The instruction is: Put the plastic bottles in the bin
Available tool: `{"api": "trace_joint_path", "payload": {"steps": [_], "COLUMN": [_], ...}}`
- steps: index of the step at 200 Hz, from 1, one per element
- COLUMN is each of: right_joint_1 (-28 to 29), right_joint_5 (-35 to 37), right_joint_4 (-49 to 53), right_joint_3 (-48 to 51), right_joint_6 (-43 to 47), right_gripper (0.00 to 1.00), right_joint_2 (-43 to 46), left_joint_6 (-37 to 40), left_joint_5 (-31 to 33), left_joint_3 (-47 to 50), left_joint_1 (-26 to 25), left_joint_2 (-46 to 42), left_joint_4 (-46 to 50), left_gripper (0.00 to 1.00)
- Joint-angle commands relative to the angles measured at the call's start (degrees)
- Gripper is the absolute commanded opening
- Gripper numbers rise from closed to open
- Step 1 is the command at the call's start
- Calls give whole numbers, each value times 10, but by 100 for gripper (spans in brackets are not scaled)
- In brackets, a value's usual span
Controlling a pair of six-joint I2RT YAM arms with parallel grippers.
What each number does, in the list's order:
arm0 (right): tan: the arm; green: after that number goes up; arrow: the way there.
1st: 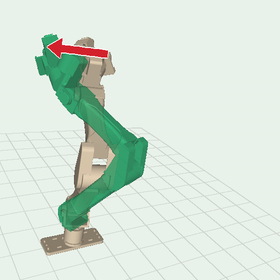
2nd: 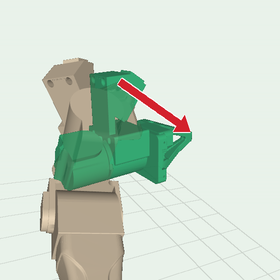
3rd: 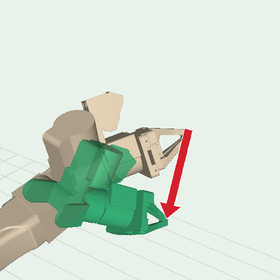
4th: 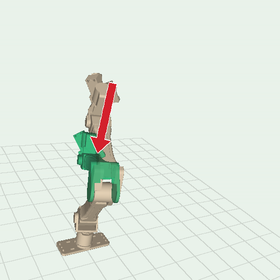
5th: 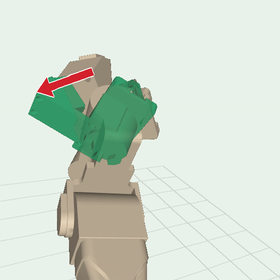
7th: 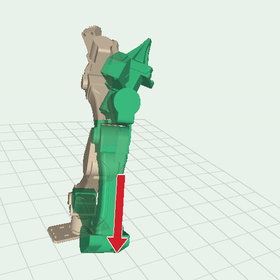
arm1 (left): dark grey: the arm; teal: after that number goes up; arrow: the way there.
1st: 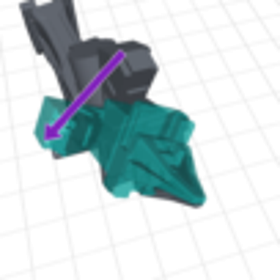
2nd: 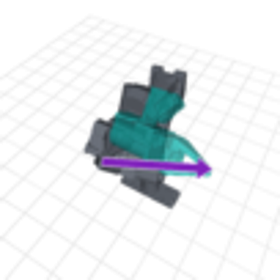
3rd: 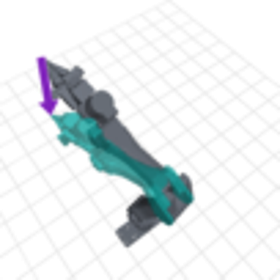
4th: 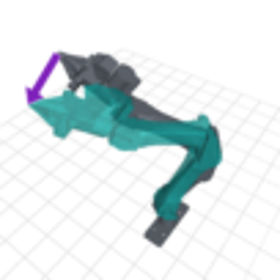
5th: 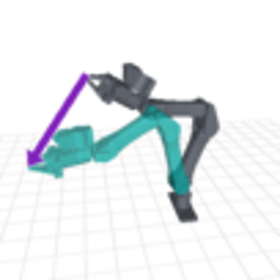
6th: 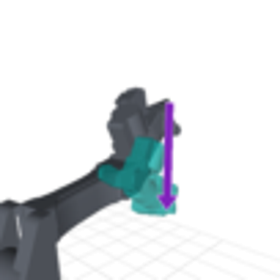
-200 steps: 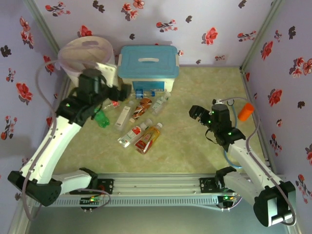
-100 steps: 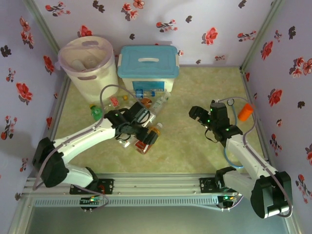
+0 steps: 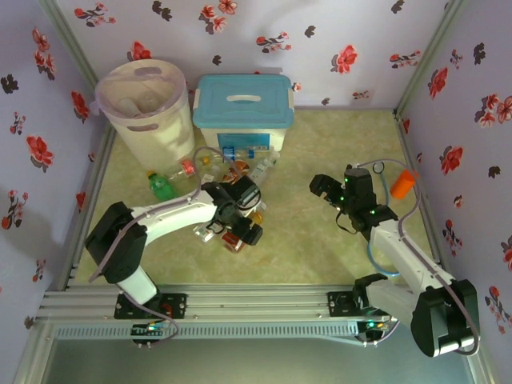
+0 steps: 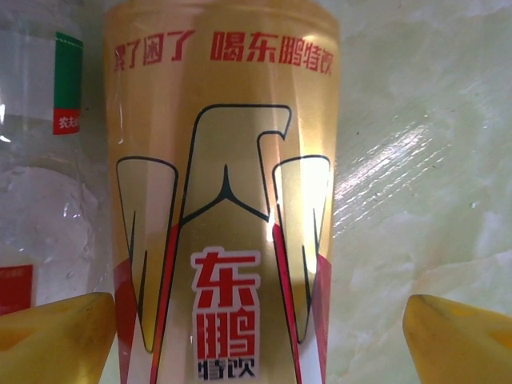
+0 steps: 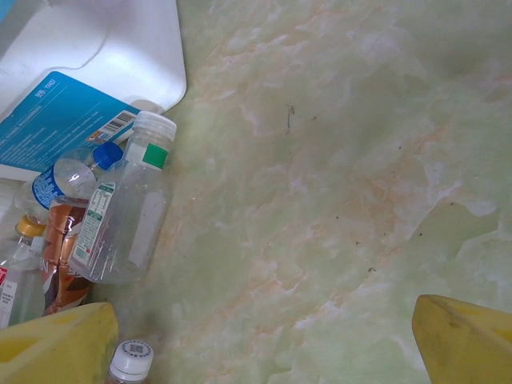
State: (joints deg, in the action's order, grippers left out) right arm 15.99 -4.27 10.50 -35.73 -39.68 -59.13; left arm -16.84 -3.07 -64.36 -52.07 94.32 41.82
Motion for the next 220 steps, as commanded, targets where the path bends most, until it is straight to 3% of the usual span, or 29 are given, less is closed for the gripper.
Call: {"api": "trace_joint_path", "payload": {"steps": [1, 71, 137, 196, 220], "right_joint_1": [-5, -5, -5, -5, -6], "right_joint_5": [3, 1, 0, 1, -2], "right_joint_4": [-24, -21, -24, -26, -32], "right_joint_3": [-9, -2, 12, 9, 8], "right_joint_6": [-7, -6, -12, -11, -13], "right_gripper": [95, 95, 95, 95, 95], "right_joint_2": [-9, 1, 8, 2, -3], "left_joint_6": [-1, 1, 7, 26, 52], "left_joint_5": [7, 1, -7, -29, -63], "left_joint_3": [-14, -12, -28, -59, -79], "left_joint_1": [-10, -16, -16, -13, 32], "left_joint_2": [19, 69, 75, 11, -34], "left_joint_4": [2, -46, -47, -23, -22], "left_gripper": [92, 90, 75, 71, 68]}}
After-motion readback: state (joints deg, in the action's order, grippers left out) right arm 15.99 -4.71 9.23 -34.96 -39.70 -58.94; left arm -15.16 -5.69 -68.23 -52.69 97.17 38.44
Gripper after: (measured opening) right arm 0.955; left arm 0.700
